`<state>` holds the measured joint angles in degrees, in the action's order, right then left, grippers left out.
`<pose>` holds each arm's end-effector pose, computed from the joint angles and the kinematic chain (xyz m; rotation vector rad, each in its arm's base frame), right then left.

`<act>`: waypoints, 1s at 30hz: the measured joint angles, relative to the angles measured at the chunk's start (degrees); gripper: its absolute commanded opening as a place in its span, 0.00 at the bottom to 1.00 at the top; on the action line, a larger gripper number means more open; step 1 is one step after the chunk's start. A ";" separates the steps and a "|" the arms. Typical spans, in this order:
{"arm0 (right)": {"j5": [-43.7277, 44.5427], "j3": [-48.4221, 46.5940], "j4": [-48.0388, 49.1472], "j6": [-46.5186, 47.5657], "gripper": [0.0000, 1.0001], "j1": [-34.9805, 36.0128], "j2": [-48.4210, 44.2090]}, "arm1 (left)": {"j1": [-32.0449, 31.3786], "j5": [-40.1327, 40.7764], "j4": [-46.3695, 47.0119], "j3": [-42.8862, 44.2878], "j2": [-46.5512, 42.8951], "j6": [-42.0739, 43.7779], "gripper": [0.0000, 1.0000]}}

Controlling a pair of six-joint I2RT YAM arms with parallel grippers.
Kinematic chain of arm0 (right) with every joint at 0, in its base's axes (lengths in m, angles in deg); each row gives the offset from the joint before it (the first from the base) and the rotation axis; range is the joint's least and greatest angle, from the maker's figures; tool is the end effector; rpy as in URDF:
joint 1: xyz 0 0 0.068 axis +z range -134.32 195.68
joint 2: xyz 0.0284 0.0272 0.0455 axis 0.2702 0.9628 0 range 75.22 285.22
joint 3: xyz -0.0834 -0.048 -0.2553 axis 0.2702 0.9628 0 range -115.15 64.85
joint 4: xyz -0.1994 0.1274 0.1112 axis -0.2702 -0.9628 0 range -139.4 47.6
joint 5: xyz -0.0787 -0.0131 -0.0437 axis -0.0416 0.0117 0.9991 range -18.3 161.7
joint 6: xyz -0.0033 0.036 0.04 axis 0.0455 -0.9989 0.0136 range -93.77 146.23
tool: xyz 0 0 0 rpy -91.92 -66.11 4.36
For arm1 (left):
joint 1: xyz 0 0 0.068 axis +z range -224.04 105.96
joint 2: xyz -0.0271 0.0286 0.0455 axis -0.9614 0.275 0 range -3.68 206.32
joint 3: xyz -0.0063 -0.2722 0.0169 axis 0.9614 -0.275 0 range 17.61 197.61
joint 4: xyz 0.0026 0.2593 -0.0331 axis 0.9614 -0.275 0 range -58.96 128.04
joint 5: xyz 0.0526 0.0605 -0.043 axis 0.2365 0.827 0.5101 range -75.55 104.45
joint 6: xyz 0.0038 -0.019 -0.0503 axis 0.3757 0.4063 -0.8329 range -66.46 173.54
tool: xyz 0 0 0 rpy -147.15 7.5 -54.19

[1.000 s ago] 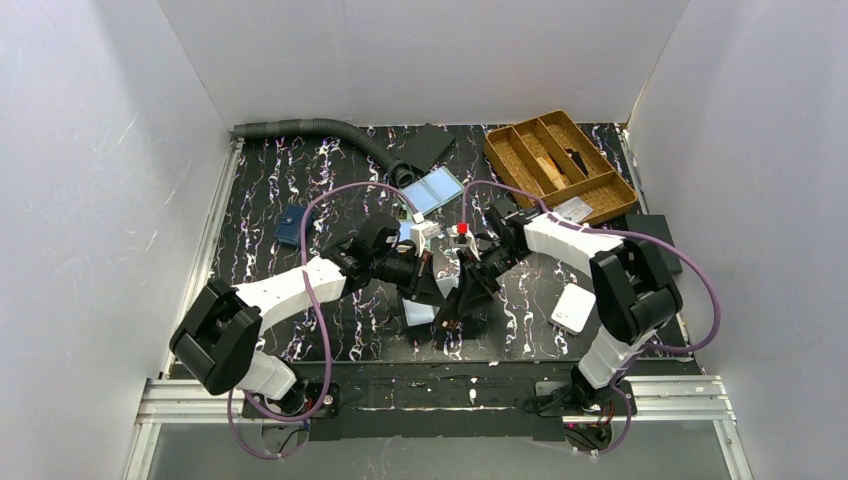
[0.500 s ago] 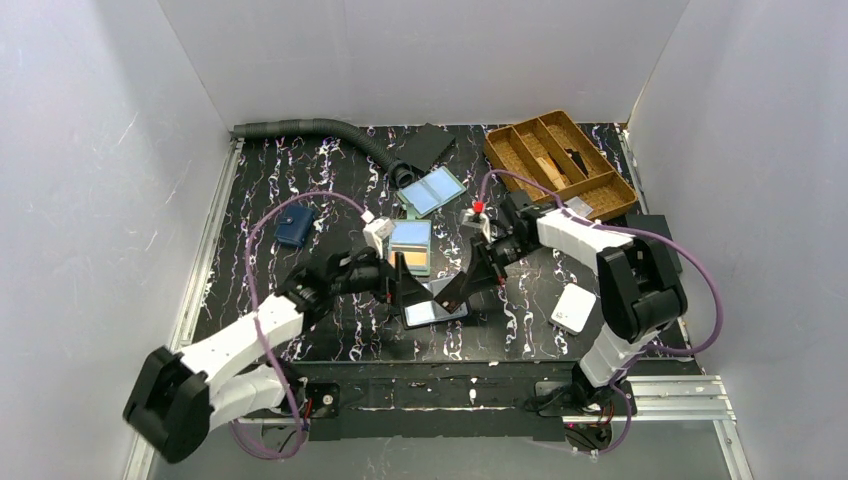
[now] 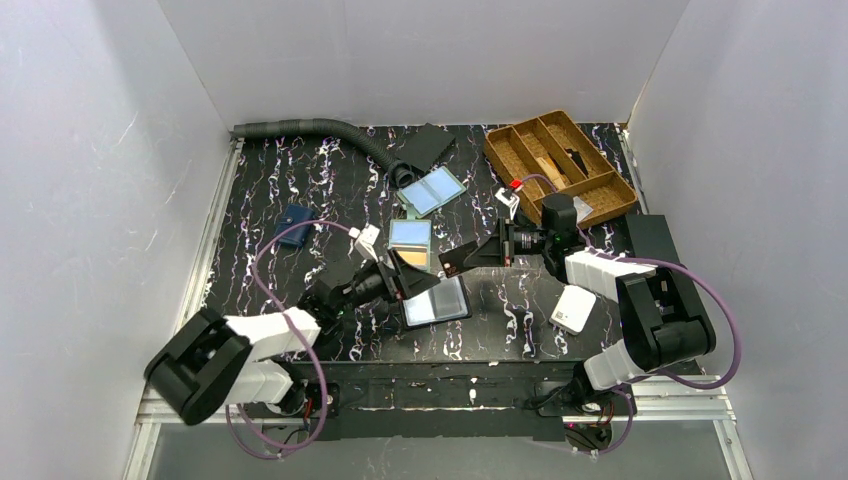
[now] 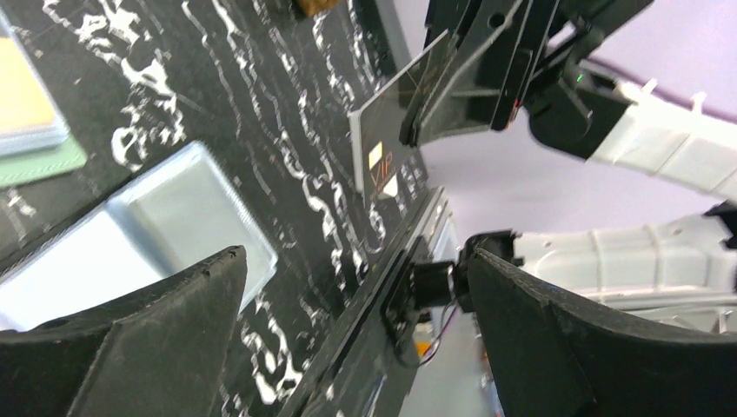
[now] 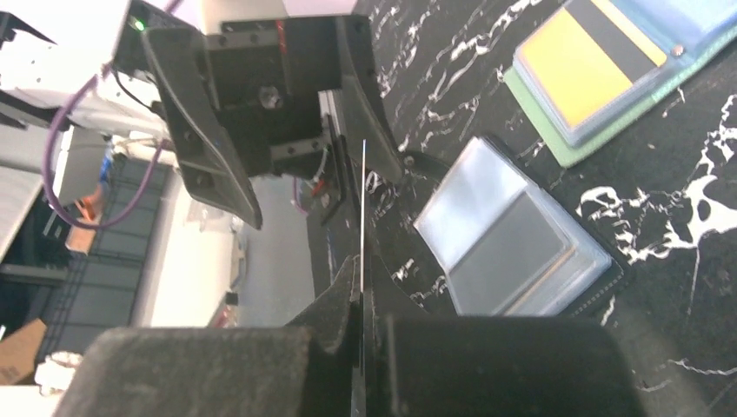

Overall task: Take the credit cards out of the card holder
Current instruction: Place the credit card in the storage box.

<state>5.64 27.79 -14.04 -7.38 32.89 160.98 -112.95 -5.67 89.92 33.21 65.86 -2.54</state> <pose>0.2676 0.1170 0.2017 -0.5747 1.9851 1.6680 0.1695 -0.1526 0.1943 0.0363 1.8449 -1.5115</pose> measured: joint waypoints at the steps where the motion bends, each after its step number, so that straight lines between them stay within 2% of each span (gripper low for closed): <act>1: 0.26 0.22 2.05 -2.16 0.01 0.00 0.00 | -0.20 0.46 2.36 0.48 2.14 -1.18 0.98; 3: 0.66 0.44 5.75 -6.40 0.01 -0.02 0.00 | -0.35 0.94 7.50 2.01 6.97 -3.96 0.96; 5: 1.05 0.46 8.24 -9.16 0.01 -0.02 0.00 | -0.61 0.96 12.28 3.91 11.69 -6.43 0.87; 9: 1.29 0.46 10.75 -12.17 0.01 -0.02 0.00 | -0.98 -0.26 20.68 7.78 20.22 -10.99 0.53; 11: 1.33 0.46 11.26 -12.87 0.01 -0.02 0.00 | -1.09 -1.22 22.64 9.03 22.40 -12.26 0.29; 14: 1.42 0.46 11.43 -13.29 0.01 -0.02 0.00 | -1.11 -2.38 24.68 10.40 23.96 -13.64 0.00; 17: 1.36 0.44 11.21 -13.09 0.01 -0.02 0.00 | -1.14 -3.21 25.79 10.62 23.98 -13.73 0.00; 18: 1.29 0.44 10.91 -12.76 0.09 -0.07 0.00 | -1.14 -3.34 25.79 10.62 23.98 -13.66 0.00; 19: 1.22 0.42 10.38 -12.17 0.28 -0.13 0.00 | -1.14 -3.50 25.70 10.62 23.98 -13.62 0.00; 21: 0.72 -0.28 7.67 -9.62 0.57 -0.17 0.00 | -1.11 -3.96 25.40 10.60 23.98 -13.29 0.00; 22: 0.68 -0.72 6.05 -7.85 0.76 -0.20 0.00 | -1.05 -4.44 25.44 10.58 23.87 -13.00 0.00; 24: -0.39 -3.02 -1.44 -0.59 0.96 -0.48 0.00 | -0.70 -5.70 24.72 10.36 22.88 -11.47 0.00; 30: -1.05 -11.91 -24.72 23.98 0.98 -1.44 -0.79 | 0.98 -14.49 12.44 10.67 15.98 -2.71 0.00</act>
<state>4.59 15.88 -38.76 16.60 31.45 160.19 -111.97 -20.16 102.35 43.87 81.84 -5.25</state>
